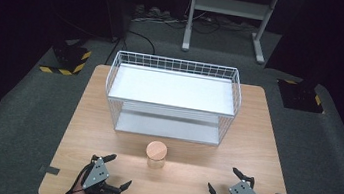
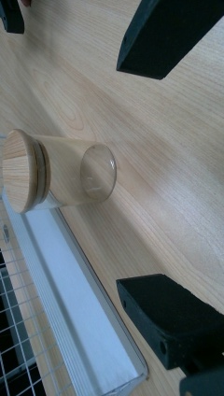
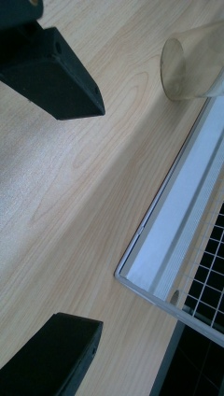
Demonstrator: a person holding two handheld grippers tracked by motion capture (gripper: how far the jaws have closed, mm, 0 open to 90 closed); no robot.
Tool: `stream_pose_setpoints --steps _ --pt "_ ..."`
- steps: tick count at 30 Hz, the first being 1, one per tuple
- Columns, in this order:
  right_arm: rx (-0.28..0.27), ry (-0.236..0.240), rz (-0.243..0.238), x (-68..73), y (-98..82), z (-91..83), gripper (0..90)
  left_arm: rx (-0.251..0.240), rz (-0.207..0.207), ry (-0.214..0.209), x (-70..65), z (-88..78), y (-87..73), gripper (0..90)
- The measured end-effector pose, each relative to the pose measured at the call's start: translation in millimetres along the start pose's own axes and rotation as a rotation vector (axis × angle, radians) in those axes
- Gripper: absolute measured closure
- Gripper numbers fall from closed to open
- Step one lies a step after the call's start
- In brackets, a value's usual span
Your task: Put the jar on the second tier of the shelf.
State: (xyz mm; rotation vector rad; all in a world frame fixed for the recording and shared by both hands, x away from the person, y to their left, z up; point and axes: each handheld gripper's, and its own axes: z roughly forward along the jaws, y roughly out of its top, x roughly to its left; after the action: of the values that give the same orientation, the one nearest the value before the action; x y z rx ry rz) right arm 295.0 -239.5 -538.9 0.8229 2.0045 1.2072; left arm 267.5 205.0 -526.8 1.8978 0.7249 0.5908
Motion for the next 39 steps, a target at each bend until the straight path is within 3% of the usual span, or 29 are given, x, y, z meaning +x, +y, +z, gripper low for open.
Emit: stream_pose_setpoints --steps 15,33,39 --pt "0.004 0.004 -0.001 0.0 0.2 0.4 0.0 -0.022 -0.015 -0.041 -7.9 14.0 13.0 0.4" --pt "-0.003 0.009 0.005 -1.0 -0.1 -0.1 0.0 -0.040 -0.052 -0.055 -9.6 30.9 23.4 0.4" --pt "-0.003 0.011 0.010 -1.2 -0.1 -0.2 0.0 -0.044 -0.045 -0.059 -10.5 38.0 27.7 0.4"
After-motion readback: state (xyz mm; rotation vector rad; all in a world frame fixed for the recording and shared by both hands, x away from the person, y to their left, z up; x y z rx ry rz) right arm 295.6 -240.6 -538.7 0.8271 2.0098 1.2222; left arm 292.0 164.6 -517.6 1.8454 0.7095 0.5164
